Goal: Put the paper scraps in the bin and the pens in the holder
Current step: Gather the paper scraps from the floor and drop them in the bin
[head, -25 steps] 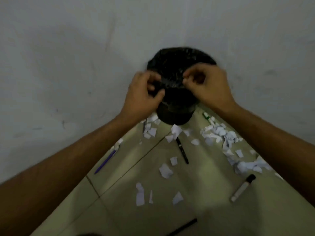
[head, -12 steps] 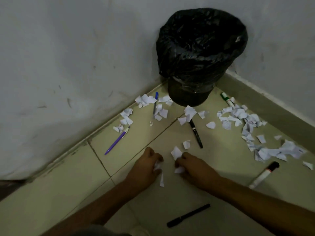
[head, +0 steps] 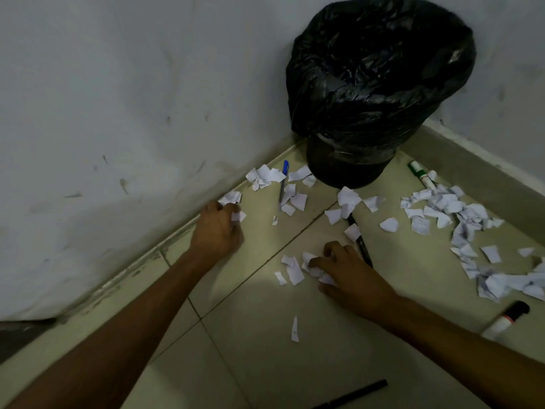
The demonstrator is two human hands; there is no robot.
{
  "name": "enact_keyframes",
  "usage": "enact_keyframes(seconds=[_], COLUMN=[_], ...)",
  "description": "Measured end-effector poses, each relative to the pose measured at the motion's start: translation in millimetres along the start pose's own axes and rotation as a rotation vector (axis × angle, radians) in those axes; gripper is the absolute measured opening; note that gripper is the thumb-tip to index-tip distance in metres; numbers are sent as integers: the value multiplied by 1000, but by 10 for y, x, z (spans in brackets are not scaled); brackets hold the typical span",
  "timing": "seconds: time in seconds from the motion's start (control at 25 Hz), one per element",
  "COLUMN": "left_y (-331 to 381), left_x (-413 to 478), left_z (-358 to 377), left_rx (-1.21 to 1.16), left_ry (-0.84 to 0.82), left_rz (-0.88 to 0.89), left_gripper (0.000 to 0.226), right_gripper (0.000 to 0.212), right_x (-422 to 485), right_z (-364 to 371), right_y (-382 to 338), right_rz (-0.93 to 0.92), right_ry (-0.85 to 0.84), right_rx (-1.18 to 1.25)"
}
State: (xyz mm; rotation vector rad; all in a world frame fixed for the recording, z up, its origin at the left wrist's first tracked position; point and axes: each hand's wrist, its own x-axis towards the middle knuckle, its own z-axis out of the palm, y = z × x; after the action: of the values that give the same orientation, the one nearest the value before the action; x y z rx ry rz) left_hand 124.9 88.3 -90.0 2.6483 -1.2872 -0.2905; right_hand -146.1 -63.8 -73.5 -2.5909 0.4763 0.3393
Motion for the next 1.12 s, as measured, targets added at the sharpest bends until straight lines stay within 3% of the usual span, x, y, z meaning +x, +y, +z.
enact_keyframes(seconds=[0.16,0.24,0.32,0.4,0.52,0.68,0.8,0.96,1.12], left_y=[159,203,189,203,382,494,542,530,488], left_x=[80,123,208,269,225,117,3,401,852], left_z=[-67,-87,-80,-51,-2,150,106,-156,-123], left_rx=[-230,-142,77,105,49,-13,-125,-164,107], left_ry=[40,100,66,0,-42,-119,-113,114,-96], left_rz=[55,18,1,26,126,267,295,152,230], left_gripper=[37,38,48,49,37,33,35,54,64], right_gripper=[41,41,46,57,73,65,50,51,69], right_x=[-34,-59,11,200,522,621,554,849,1400], right_z=[35,-52,-180,-353,-507,-362,-290,-538,-682], right_y=[-9,-28,-13,41,158,74,-31,6,40], right_rz=[-87,-94,-95,-16,125,39,-80,-97,-18], right_ry=[-12,26,202,280,73,-35,1,176,75], right_rx=[39,38,-80,-127,-157,-189,-184,-113,-135])
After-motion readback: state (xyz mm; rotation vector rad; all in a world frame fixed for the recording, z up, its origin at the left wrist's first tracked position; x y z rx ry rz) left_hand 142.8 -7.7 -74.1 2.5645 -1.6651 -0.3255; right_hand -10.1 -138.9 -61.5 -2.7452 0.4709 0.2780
